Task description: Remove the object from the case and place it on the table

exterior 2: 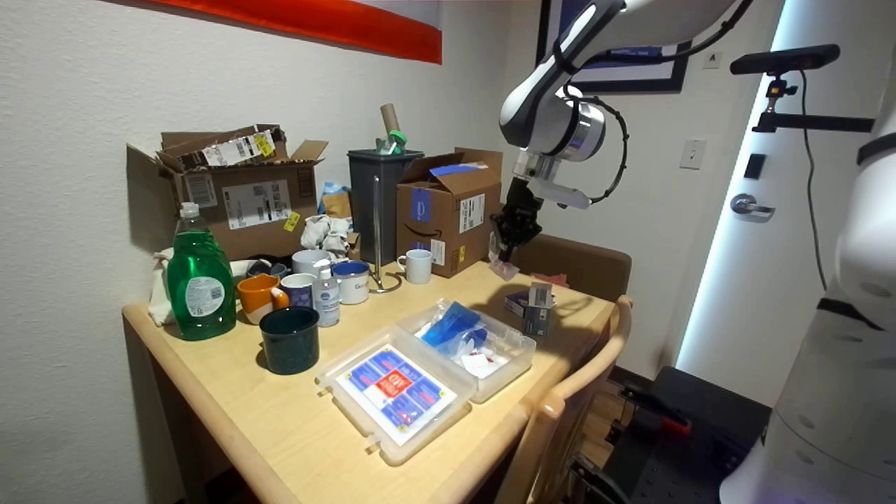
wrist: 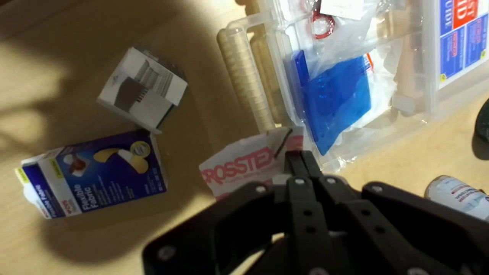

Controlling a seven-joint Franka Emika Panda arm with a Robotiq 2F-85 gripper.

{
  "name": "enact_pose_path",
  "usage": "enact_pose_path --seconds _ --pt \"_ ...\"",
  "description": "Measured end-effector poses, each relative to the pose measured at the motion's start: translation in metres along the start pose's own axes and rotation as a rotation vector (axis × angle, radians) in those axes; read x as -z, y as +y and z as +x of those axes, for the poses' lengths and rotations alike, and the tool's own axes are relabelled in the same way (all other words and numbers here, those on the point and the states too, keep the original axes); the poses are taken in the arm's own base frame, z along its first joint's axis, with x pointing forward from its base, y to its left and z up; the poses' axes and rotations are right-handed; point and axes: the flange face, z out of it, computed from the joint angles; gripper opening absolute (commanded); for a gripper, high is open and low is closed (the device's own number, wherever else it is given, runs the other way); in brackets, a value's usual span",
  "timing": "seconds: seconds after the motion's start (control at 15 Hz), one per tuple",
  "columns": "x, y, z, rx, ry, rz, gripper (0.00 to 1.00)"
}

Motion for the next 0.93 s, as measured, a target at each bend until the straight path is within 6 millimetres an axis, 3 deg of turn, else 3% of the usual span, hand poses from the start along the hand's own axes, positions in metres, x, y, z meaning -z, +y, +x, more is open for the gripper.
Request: enact_pose_path --seconds 0.93 --pt "-0.071 0.006 0.022 -0.091 0.012 -0.046 0.00"
